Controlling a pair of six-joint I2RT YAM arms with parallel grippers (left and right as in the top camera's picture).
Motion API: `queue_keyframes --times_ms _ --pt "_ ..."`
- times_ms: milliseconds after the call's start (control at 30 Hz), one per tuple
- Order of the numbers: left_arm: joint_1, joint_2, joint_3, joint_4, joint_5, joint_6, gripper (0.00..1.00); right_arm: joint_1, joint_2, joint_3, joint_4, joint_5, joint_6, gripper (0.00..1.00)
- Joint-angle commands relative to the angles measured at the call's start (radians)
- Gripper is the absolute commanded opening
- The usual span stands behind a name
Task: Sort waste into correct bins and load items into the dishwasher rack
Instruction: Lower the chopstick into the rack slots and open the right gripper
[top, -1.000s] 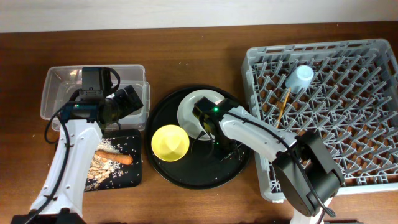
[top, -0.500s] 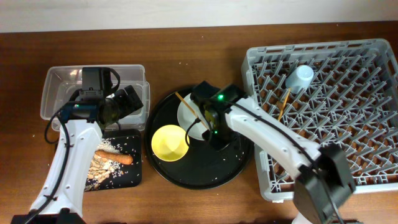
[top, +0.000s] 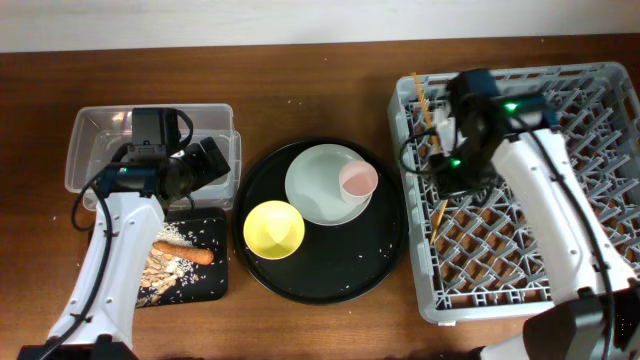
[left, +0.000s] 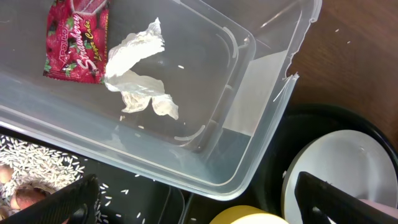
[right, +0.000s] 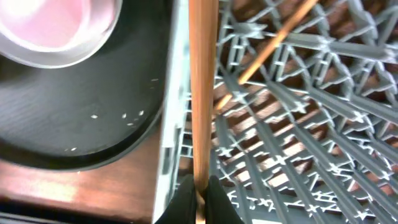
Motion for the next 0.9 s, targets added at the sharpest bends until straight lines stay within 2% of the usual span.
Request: queue_keyframes --times_ms 0,267,300,333,433,500,600,667,867 --pt "0.002 -0.025 0.002 -0.001 0.007 0.013 0.99 -0.042 0.035 0.013 0.005 0.004 -0.008 0.04" --pt "0.002 -0.025 0.002 -0.001 0.007 0.013 0.99 -0.041 0.106 -0.074 0.084 -0.038 -0.008 0.05" --pt "0.002 -0.025 0.002 -0.001 0.007 0.013 0.99 -0.041 0.106 -0.074 0.084 -0.038 -0.008 0.09" --pt "0.002 -0.025 0.002 -0.001 0.007 0.013 0.99 -0.041 0.106 -0.074 0.084 -0.038 -0.008 0.27" --pt "0.002 -0.025 0.002 -0.001 0.007 0.013 0.99 -0.041 0.106 -0.074 0.084 -0.054 -0.008 0.54" --pt "0.002 -0.025 0.002 -0.001 0.007 0.013 0.99 -0.041 0.106 -0.074 0.084 -0.053 -0.008 0.59" --pt "0.002 -0.025 0.002 -0.001 0.007 0.013 0.99 -0.041 0.106 -0.074 0.084 -0.053 -0.008 0.61" --pt "0.002 -0.025 0.002 -0.001 0.007 0.013 0.99 -0.041 0.106 -0.074 0.083 -0.053 -0.007 0.70" --pt "0.002 -0.025 0.002 0.004 0.007 0.012 0.99 -0.049 0.106 -0.074 0.087 -0.060 0.000 0.72"
